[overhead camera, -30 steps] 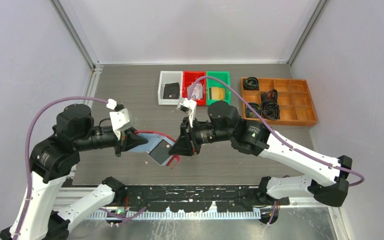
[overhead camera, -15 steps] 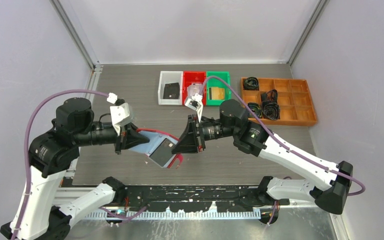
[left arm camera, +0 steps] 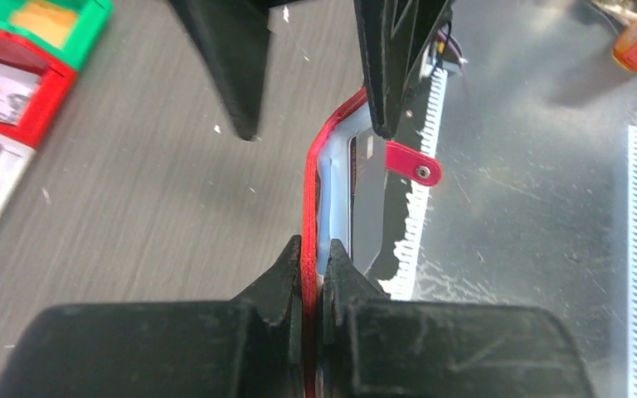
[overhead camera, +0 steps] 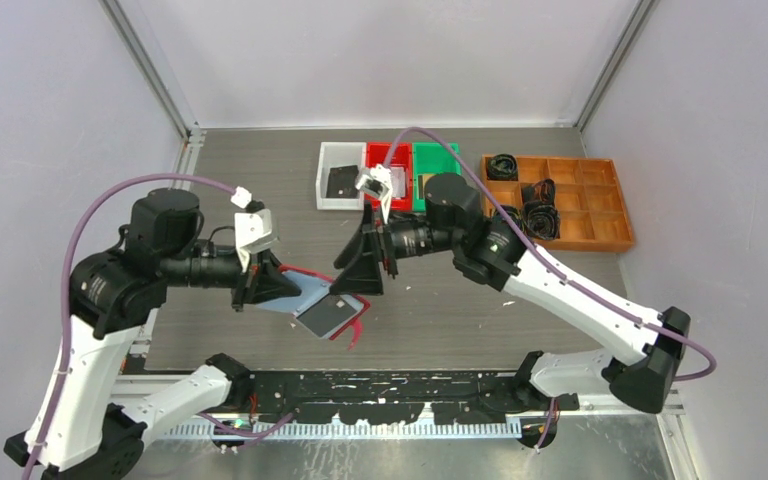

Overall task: Take the credit cards out of the card holder
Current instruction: Remove the credit card from the card holder.

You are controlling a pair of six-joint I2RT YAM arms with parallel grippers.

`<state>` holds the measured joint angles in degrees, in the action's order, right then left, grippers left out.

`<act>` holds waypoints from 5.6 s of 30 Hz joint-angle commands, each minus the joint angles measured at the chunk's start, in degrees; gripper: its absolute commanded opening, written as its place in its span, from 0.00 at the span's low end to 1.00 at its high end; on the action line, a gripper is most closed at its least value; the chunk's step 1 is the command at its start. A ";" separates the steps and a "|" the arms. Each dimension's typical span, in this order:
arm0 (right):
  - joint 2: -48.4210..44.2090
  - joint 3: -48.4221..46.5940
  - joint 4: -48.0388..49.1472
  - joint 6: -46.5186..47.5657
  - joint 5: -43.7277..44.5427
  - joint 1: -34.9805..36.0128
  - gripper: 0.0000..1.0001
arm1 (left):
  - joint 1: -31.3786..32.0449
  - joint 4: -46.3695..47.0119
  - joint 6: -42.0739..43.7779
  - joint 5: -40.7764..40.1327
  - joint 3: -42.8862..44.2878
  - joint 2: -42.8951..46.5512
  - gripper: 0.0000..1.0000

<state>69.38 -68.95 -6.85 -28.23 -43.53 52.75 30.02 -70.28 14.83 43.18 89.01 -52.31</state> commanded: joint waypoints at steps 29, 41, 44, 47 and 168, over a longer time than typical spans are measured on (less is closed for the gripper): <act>-0.01 1.96 23.42 0.10 8.50 0.01 0.01 | -0.80 11.34 -16.24 -6.96 -1.50 0.00 0.84; -9.51 20.48 54.02 -19.30 21.65 -0.72 0.01 | -2.95 19.68 -31.26 -11.22 -5.24 3.01 0.82; -9.38 20.71 55.73 -21.17 22.05 -0.72 0.01 | -4.30 21.18 -34.29 -6.95 -6.11 2.39 0.76; -9.60 21.35 56.77 -22.21 22.64 -0.72 0.01 | -6.84 24.59 -38.41 0.51 -6.48 1.62 0.61; -9.85 0.35 10.55 -10.09 28.13 -6.81 0.66 | -23.82 15.22 -22.07 21.60 -13.05 1.40 0.00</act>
<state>63.94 -60.23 19.16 -47.46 -22.96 47.57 6.57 -45.23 -20.23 68.77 72.64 -49.71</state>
